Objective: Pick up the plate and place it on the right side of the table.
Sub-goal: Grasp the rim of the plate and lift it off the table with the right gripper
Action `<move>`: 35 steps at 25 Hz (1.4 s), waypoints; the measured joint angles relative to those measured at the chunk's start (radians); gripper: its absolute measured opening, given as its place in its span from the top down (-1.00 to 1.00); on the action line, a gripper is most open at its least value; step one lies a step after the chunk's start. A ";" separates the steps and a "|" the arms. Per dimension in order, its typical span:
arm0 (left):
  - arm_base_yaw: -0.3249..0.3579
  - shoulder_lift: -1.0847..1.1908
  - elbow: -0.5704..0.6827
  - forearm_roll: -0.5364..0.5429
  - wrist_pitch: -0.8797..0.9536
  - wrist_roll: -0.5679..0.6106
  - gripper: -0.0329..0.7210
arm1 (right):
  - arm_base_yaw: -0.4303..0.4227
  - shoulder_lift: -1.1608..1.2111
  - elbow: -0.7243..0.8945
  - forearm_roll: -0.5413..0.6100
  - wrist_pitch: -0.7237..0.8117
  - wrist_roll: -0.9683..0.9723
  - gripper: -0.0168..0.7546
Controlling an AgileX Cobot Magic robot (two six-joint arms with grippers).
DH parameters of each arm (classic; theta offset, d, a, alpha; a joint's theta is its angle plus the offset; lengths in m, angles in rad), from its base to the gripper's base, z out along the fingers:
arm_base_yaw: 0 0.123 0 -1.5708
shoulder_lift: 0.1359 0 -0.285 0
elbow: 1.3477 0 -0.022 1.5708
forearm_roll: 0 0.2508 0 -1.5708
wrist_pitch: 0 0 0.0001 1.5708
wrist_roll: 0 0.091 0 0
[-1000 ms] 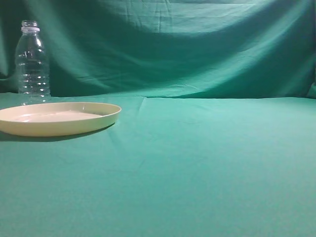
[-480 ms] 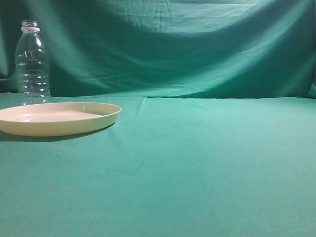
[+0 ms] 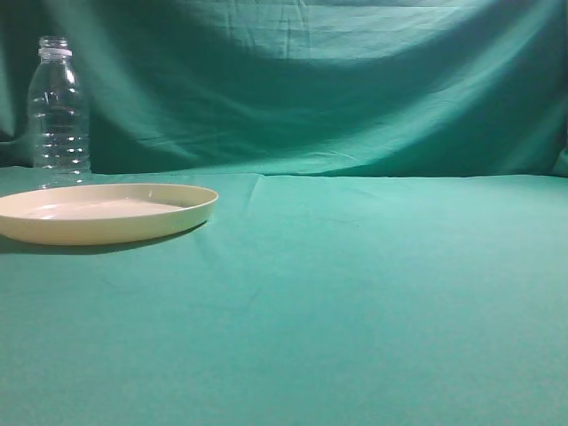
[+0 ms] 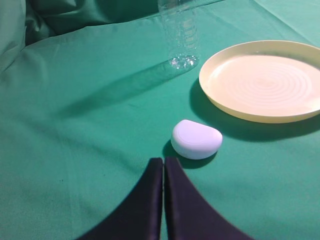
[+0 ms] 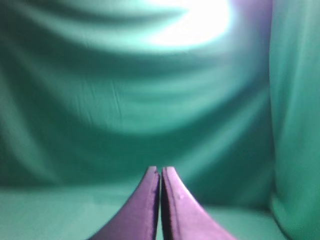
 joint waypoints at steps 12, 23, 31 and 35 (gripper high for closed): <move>0.000 0.000 0.000 0.000 0.000 0.000 0.91 | 0.000 0.324 -0.357 -0.107 0.332 0.285 0.96; 0.000 0.000 0.000 0.000 0.000 0.000 0.91 | 0.007 0.887 -0.742 0.158 0.829 -0.046 0.96; 0.000 0.000 0.000 0.000 0.000 0.000 0.91 | 0.248 1.228 -0.992 0.329 1.010 -0.260 0.96; 0.000 0.000 0.000 0.000 0.000 0.000 0.91 | 0.383 1.434 -1.143 0.329 1.027 -0.261 0.96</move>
